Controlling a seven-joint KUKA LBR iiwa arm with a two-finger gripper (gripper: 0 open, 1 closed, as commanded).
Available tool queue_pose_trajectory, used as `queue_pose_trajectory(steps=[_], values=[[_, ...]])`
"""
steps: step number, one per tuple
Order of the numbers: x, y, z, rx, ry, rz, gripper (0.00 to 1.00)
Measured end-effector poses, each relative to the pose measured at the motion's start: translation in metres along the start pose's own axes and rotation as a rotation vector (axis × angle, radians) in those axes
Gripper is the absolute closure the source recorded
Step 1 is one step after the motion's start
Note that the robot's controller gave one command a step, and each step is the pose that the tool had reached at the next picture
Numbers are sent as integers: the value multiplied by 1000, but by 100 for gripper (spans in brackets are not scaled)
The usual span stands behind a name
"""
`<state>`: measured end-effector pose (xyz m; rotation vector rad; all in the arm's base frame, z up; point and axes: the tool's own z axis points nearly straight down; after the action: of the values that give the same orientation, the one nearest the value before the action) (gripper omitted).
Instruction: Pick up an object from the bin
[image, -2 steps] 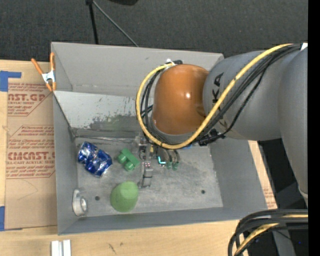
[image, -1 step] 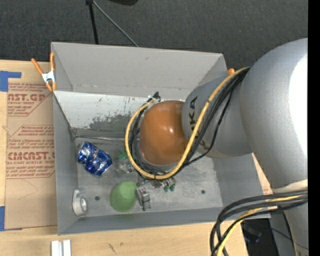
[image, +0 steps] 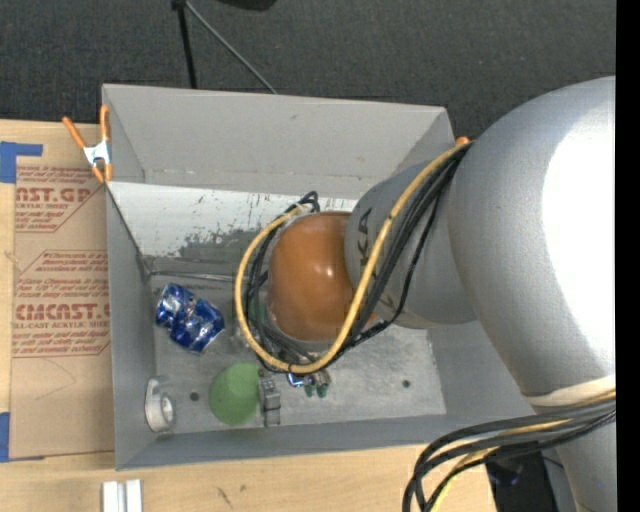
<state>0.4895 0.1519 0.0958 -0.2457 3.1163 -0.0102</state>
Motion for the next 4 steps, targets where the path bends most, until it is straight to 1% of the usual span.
queue_pose_trajectory(steps=[1,2,3,4], values=[[3,2,0,-3,10,-2,100],[-17,-12,-88,-9,5,-47,100],[-14,-11,-83,-9,13,-48,0],[-26,51,27,-12,17,-163,0]])
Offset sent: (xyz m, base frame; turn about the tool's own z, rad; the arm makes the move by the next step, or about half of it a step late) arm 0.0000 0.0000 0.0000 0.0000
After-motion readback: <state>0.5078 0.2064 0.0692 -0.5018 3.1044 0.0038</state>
